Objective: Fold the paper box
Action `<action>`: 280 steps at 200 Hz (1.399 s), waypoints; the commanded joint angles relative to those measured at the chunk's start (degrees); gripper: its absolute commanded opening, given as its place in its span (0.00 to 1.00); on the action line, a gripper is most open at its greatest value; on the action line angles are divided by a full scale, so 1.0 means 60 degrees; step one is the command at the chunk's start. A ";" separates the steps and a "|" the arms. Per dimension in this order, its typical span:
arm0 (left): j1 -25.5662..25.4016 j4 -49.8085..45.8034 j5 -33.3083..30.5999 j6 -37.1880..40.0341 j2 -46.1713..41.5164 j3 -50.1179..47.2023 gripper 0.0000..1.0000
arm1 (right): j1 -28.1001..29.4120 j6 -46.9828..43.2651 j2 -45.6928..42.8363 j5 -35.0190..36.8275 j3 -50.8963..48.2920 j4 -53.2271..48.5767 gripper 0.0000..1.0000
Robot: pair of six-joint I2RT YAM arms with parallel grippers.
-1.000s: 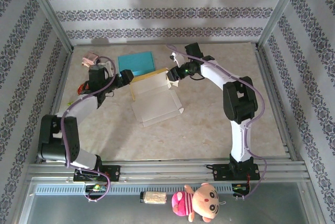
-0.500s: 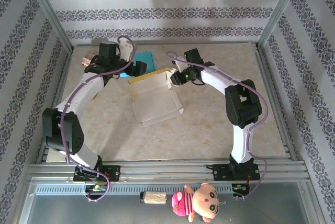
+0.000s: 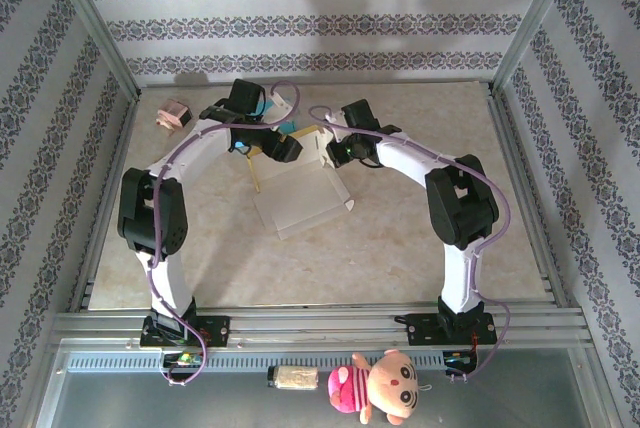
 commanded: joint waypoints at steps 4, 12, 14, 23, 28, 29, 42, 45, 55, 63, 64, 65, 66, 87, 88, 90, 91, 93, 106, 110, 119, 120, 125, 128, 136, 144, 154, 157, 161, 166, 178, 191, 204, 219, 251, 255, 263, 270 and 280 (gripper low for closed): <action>-0.0254 -0.0700 -0.0178 0.0393 0.0375 -0.0027 0.74 | 0.0117 0.0251 -0.0322 0.0121 -0.0047 0.0441 0.09; -0.0309 -0.0646 -0.0220 0.0411 0.0359 -0.0092 0.73 | 0.0149 0.0322 -0.0302 0.0170 -0.0025 0.0423 0.09; -0.0314 -0.0640 -0.0241 0.0416 0.0365 -0.0106 0.72 | 0.0160 0.0351 -0.0306 0.0174 -0.0018 0.0421 0.09; -0.0361 -0.0625 -0.0313 0.0442 0.0370 -0.0151 0.70 | 0.0198 0.0518 -0.0282 0.0156 0.0023 0.0406 0.11; -0.0399 -0.0612 -0.0350 0.0442 0.0368 -0.0176 0.69 | 0.0207 0.0656 -0.0283 0.0156 0.0027 0.0420 0.12; -0.0402 -0.0618 -0.0365 0.0442 0.0370 -0.0176 0.69 | 0.0214 0.0682 -0.0288 0.0164 0.0027 0.0420 0.13; -0.0446 -0.0561 -0.0448 0.0435 0.0359 -0.0229 0.68 | 0.0255 0.1145 -0.0267 0.0099 0.0028 0.0503 0.17; -0.0439 -0.0541 -0.0452 0.0439 0.0346 -0.0244 0.68 | 0.0264 0.1256 -0.0264 0.0059 0.0028 0.0495 0.19; -0.0462 -0.0447 -0.0495 0.0408 0.0316 -0.0292 0.67 | 0.0266 0.1531 -0.0276 -0.0129 0.0001 0.0545 0.20; -0.0461 -0.0398 -0.0528 0.0384 0.0305 -0.0325 0.67 | 0.0274 0.1706 -0.0318 -0.0255 -0.0068 0.0603 0.20; -0.0462 -0.0394 -0.0527 0.0384 0.0302 -0.0330 0.66 | 0.0277 0.1734 -0.0327 -0.0269 -0.0071 0.0614 0.20; -0.0455 -0.0392 -0.0541 0.0384 0.0293 -0.0340 0.66 | 0.0272 0.1755 -0.0332 -0.0291 -0.0080 0.0627 0.21; -0.0459 -0.0383 -0.0549 0.0376 0.0281 -0.0346 0.66 | 0.0269 0.1773 -0.0342 -0.0316 -0.0085 0.0634 0.21; -0.0464 -0.0239 -0.0534 0.0379 0.0211 -0.0394 0.66 | 0.0283 0.2179 -0.0459 -0.0790 -0.0223 0.0774 0.27; -0.0463 -0.0241 -0.0530 0.0374 0.0211 -0.0394 0.66 | 0.0289 0.2205 -0.0457 -0.0815 -0.0229 0.0788 0.27; -0.0470 -0.0228 -0.0516 0.0359 0.0203 -0.0395 0.66 | 0.0279 0.2243 -0.0455 -0.0892 -0.0253 0.0835 0.28; -0.0467 -0.0221 -0.0507 0.0356 0.0192 -0.0395 0.66 | 0.0272 0.2259 -0.0469 -0.0910 -0.0259 0.0855 0.28; -0.0471 -0.0204 -0.0488 0.0358 0.0188 -0.0406 0.66 | 0.0267 0.2282 -0.0469 -0.0975 -0.0293 0.0892 0.28; -0.0468 -0.0066 -0.0380 0.0272 0.0156 -0.0437 0.66 | 0.0262 0.2390 -0.0497 -0.1290 -0.0480 0.1190 0.30; -0.0470 -0.0019 -0.0355 0.0248 0.0141 -0.0460 0.66 | 0.0252 0.2392 -0.0498 -0.1390 -0.0557 0.1292 0.31; -0.0483 0.0058 -0.0337 0.0202 0.0122 -0.0510 0.66 | 0.0212 0.2283 -0.0471 -0.1722 -0.0616 0.1415 0.33; -0.0488 0.0061 -0.0329 0.0205 0.0123 -0.0511 0.66 | 0.0210 0.2264 -0.0462 -0.1772 -0.0617 0.1416 0.33; -0.0489 0.0093 -0.0332 0.0190 0.0123 -0.0525 0.66 | 0.0173 0.2128 -0.0434 -0.1972 -0.0631 0.1418 0.34; -0.0486 0.0101 -0.0324 0.0185 0.0112 -0.0539 0.66 | 0.0144 0.2035 -0.0426 -0.2102 -0.0632 0.1417 0.34; -0.0480 0.0094 -0.0324 0.0182 0.0120 -0.0541 0.66 | 0.0063 0.1740 -0.0385 -0.2442 -0.0673 0.1453 0.34; -0.0491 0.0071 -0.0363 0.0190 0.0115 -0.0545 0.66 | -0.0070 0.1397 -0.0340 -0.2977 -0.0684 0.1464 0.36; -0.0492 0.0065 -0.0365 0.0203 0.0096 -0.0559 0.66 | -0.0258 0.0955 -0.0251 -0.3827 -0.0663 0.1438 0.37; -0.0492 0.0079 -0.0380 0.0220 0.0099 -0.0563 0.66 | -0.0296 0.0857 -0.0218 -0.4057 -0.0650 0.1419 0.38; -0.0481 0.0094 -0.0394 0.0218 0.0094 -0.0570 0.66 | -0.0380 0.0706 -0.0186 -0.4302 -0.0626 0.1366 0.39; -0.0479 0.0102 -0.0422 0.0218 0.0083 -0.0585 0.66 | -0.0452 0.0580 -0.0142 -0.4549 -0.0579 0.1304 0.41; -0.0491 0.0135 -0.0466 0.0220 0.0066 -0.0601 0.66 | -0.0622 0.0354 -0.0067 -0.5087 -0.0519 0.1269 0.43; -0.0491 0.0207 -0.0481 0.0161 0.0039 -0.0620 0.66 | -0.0764 0.0511 -0.0002 -0.5271 -0.0539 0.1483 0.42; -0.0486 0.0236 -0.0440 0.0133 0.0049 -0.0622 0.66 | -0.0875 0.0709 0.0083 -0.5398 -0.0595 0.1756 0.38; -0.0491 0.0268 -0.0427 0.0090 0.0047 -0.0614 0.66 | -0.0915 0.0794 0.0132 -0.5205 -0.0645 0.1923 0.34; -0.0497 0.0305 -0.0445 0.0105 0.0020 -0.0630 0.66 | -0.1053 0.1914 0.0299 -0.6314 -0.1174 0.3815 0.38; -0.0489 0.0294 -0.0458 0.0104 0.0017 -0.0629 0.66 | -0.1061 0.2106 0.0314 -0.6553 -0.1244 0.4083 0.41; -0.0500 0.0292 -0.0488 0.0115 0.0002 -0.0638 0.66 | -0.1054 0.2341 0.0315 -0.6957 -0.1391 0.4569 0.46; -0.0485 0.0290 -0.0533 0.0119 -0.0006 -0.0644 0.66 | -0.1040 0.2517 0.0296 -0.7112 -0.1511 0.4925 0.49; -0.0494 0.0299 -0.0562 0.0119 -0.0020 -0.0677 0.66 | -0.1060 0.2729 0.0304 -0.7166 -0.1637 0.5253 0.50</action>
